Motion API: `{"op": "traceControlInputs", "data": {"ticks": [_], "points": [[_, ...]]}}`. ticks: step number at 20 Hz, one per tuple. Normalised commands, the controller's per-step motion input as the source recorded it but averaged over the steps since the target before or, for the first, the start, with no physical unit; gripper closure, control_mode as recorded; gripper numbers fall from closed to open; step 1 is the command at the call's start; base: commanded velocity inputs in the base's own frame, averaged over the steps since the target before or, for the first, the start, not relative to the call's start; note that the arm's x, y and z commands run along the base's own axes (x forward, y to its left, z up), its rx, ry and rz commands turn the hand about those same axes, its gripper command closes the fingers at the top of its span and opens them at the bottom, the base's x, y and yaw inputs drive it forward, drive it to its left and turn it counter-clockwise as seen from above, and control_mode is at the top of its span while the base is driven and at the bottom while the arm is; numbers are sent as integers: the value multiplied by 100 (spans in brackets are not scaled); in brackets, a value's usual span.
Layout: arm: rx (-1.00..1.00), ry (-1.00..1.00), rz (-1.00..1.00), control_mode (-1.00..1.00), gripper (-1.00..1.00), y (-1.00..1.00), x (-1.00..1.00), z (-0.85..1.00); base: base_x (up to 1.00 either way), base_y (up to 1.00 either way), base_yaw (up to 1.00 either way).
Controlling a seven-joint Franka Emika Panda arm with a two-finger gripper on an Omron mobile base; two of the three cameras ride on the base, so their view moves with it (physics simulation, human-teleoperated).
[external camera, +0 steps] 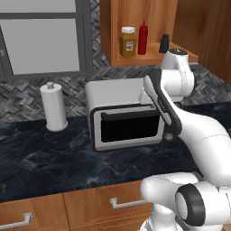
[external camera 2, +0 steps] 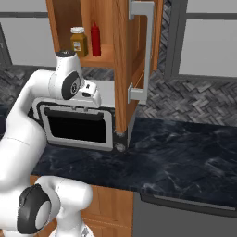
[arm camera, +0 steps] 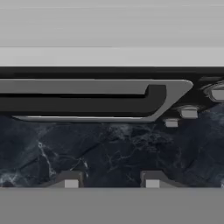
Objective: Collect the turmeric, ketchup, and shaker from the cabinet and place them next to the stove.
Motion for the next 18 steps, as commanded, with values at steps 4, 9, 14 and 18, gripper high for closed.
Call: {"op": "traceControlInputs", "data": {"ticks": [4, 9, 14, 18], "points": [[0, -10, 1, -100, -100, 0, -20, 0, 0, 0, 0], [0, -56, 1, -100, -100, 0, -48, 20, 0, 0, 0], [0, -54, -1, -100, -100, -18, -24, 59, 0, 0, 0], [0, -39, -6, -100, -100, -18, 0, 67, 0, 0, 0]]}}
